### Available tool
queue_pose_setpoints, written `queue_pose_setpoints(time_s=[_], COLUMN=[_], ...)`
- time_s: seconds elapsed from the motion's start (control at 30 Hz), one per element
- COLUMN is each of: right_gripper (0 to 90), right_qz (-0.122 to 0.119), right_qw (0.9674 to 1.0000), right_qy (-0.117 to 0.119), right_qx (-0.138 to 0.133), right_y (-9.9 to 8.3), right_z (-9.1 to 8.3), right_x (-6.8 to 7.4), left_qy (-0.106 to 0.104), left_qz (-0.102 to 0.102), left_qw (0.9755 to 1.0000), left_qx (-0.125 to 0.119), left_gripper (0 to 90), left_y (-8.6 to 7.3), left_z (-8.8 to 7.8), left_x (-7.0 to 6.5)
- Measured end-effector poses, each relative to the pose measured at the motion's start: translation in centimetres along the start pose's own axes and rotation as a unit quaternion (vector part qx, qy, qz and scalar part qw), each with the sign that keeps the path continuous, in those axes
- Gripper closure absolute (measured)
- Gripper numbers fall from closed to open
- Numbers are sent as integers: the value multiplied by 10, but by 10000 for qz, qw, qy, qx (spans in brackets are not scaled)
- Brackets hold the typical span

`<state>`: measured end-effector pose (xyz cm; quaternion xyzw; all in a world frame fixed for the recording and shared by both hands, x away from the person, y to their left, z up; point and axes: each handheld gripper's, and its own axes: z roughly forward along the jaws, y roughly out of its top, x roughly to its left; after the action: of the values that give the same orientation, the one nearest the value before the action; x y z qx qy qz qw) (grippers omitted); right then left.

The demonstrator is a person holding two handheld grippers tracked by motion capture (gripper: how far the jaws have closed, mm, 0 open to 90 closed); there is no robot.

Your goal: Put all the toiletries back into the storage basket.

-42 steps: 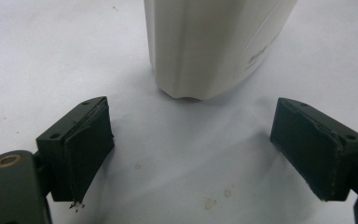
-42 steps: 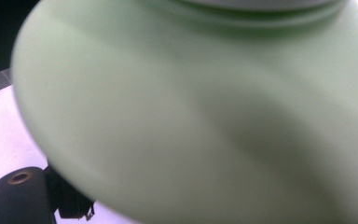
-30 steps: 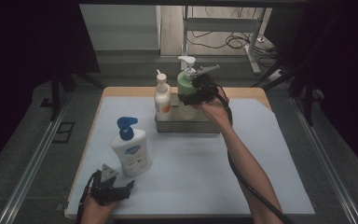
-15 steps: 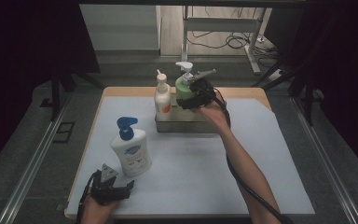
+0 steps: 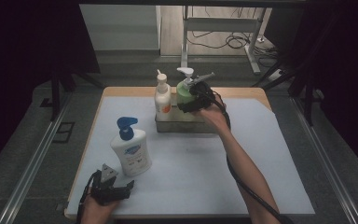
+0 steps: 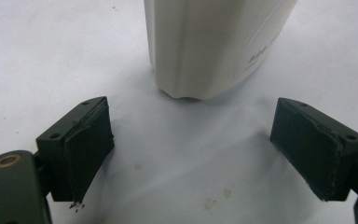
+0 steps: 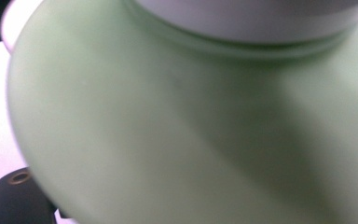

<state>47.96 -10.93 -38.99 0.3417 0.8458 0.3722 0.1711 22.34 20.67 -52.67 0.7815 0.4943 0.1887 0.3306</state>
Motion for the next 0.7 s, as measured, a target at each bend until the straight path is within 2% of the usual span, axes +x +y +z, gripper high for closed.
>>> queue_pose_setpoints(time_s=[0.47, 0.7], right_gripper=[128, 124], right_qz=[59, 92], right_qw=[9997, 9998], right_qy=[63, 94], right_qx=[213, 135], right_y=[-14, -18], right_z=[15, 17], right_x=[-3, -4], left_qy=[1, 1], left_qz=[-3, -2], left_qw=[10000, 10000], left_qx=[2, 0], left_gripper=[125, 125], left_y=[0, 0], left_z=[0, 0], left_x=[0, 0])
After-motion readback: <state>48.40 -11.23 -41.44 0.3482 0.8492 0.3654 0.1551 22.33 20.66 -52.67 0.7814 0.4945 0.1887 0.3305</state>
